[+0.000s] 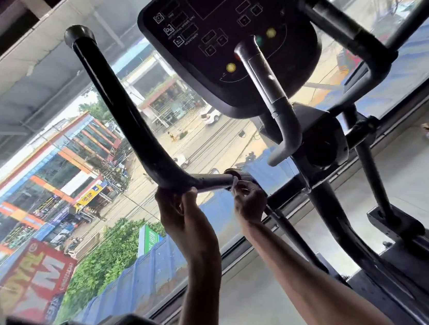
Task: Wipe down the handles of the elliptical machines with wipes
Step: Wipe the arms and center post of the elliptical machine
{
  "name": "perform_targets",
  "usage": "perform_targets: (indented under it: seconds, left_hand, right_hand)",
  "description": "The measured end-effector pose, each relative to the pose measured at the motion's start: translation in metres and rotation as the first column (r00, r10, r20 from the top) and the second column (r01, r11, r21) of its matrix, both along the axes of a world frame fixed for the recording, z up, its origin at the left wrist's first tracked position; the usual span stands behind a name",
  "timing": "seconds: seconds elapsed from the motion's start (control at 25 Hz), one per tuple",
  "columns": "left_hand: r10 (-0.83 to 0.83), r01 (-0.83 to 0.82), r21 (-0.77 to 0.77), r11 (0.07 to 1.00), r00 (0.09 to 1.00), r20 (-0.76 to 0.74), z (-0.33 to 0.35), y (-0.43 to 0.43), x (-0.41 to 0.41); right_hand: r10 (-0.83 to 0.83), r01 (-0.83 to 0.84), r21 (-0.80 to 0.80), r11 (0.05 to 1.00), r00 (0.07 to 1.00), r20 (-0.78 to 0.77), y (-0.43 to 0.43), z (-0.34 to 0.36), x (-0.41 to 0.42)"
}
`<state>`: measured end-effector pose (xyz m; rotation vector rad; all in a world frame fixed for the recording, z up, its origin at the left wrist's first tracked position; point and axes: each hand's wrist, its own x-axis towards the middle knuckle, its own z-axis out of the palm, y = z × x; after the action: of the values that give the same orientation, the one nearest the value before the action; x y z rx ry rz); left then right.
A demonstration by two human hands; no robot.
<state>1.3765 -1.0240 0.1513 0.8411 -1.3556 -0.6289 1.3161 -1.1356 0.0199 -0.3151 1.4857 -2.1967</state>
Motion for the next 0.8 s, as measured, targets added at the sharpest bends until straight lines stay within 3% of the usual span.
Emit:
perform_targets:
  seconds: [0.2,0.32,0.48,0.68,0.8]
  left_hand:
    - [-0.009,0.010,0.014,1.000,1.000,-0.022,-0.001,-0.004,0.003]
    - [-0.014,0.015,0.017,1.000,0.999,-0.029,-0.003,-0.008,0.006]
    - [-0.012,0.013,0.018,1.000,0.998,-0.054,-0.003,-0.008,0.005]
    - [0.004,-0.003,0.024,1.000,1.000,-0.031,-0.003,-0.010,0.006]
    - [0.042,-0.041,0.026,0.999,0.999,-0.008,-0.004,-0.007,0.003]
  right_hand:
    - [0.016,-0.034,-0.108,0.994,0.987,-0.158,0.009,-0.002,-0.011]
    - [0.057,-0.076,-0.089,0.993,0.980,-0.191,0.012,0.004,-0.017]
    - [-0.066,-0.020,-0.174,0.985,0.878,-0.475,0.028,0.011,-0.015]
    - [0.154,-0.132,0.080,0.988,0.878,-0.452,0.003,0.009,-0.038]
    - [0.059,-0.146,-0.105,0.984,0.813,-0.580,0.027,0.021,-0.035]
